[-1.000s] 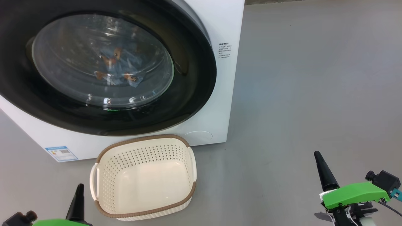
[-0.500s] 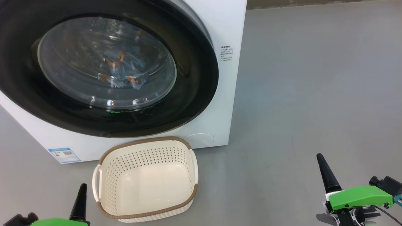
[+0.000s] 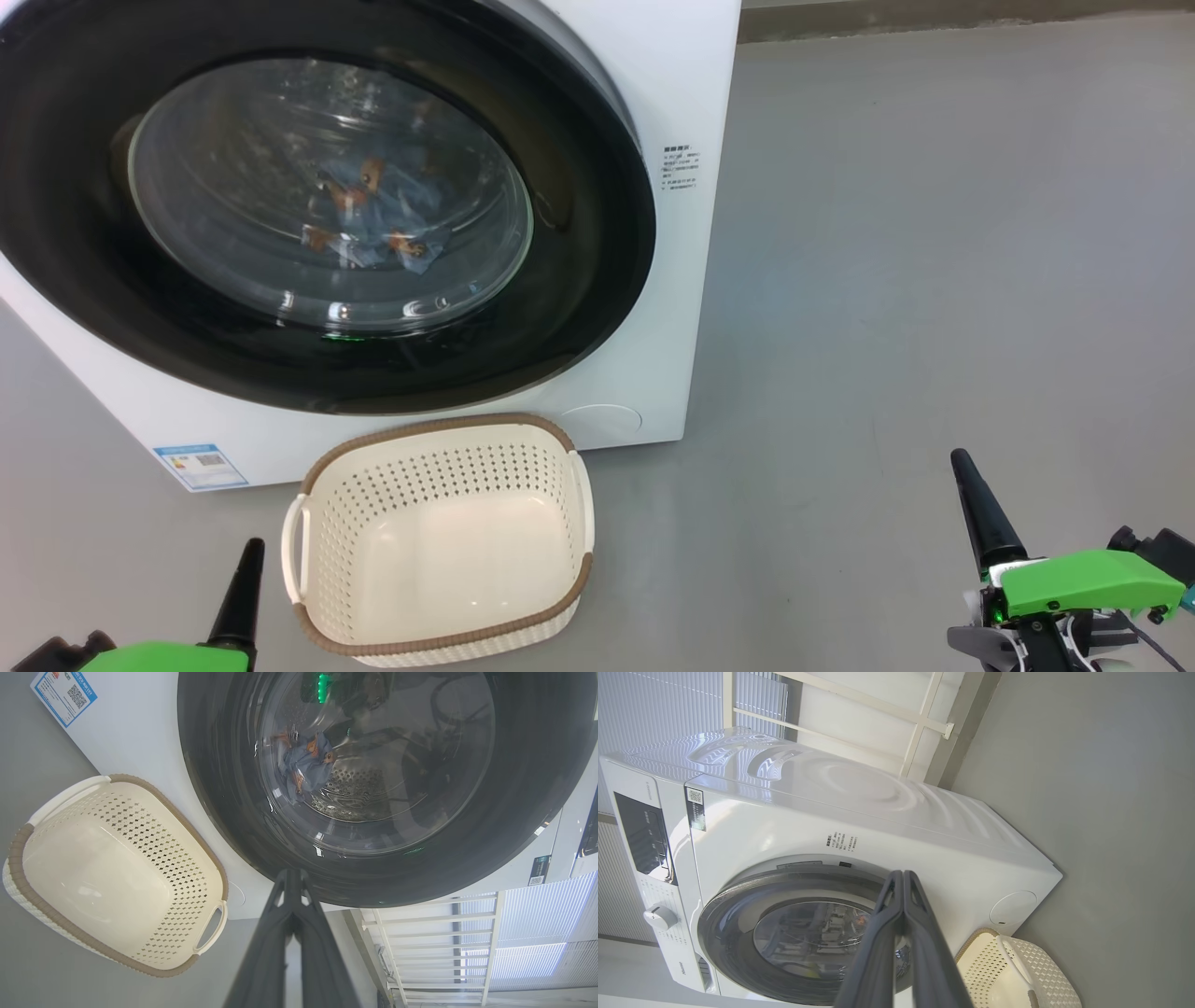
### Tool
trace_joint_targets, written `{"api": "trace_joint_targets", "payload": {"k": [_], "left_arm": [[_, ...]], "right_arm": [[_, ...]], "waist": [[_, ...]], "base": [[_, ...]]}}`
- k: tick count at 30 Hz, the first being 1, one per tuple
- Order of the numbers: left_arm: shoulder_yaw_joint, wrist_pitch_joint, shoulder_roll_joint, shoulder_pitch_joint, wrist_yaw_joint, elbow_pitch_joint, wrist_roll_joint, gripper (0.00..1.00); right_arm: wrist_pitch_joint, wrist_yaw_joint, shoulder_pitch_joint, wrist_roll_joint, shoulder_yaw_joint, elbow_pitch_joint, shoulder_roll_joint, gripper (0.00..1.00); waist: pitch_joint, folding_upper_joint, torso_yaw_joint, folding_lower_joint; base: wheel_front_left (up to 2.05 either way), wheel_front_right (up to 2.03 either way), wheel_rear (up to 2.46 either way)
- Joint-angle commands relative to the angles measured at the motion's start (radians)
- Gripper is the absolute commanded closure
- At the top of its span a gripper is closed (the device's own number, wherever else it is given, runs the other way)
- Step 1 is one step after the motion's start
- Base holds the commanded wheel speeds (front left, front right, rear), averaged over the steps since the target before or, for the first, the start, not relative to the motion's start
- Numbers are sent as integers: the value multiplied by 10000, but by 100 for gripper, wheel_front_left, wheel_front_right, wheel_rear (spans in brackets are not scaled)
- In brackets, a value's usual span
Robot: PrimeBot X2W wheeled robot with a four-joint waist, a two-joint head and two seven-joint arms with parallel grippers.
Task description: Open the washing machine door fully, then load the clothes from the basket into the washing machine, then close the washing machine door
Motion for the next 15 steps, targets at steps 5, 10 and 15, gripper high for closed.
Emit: {"api": "trace_joint_targets", "payload": {"k": [5,10,15], "left_arm": [[369,212,56,-467,-25,-184,-627,100],[414,332,15,-496,-26,-176,-997,100],[471,481,-36,-533,-26,-166,-1459,100]], "right_arm": [[205,16,98,614,-49,-406,61,100],[325,15,134,951,-136,-473,102,100],[475,15,180,1372,-244,-558,154,100]], "waist": [[-63,0,35,-1],[-107,0,58,-1],[-163,0,87,-1]], "base": [[0,0,0],[0,0,0],[0,0,0]]}}
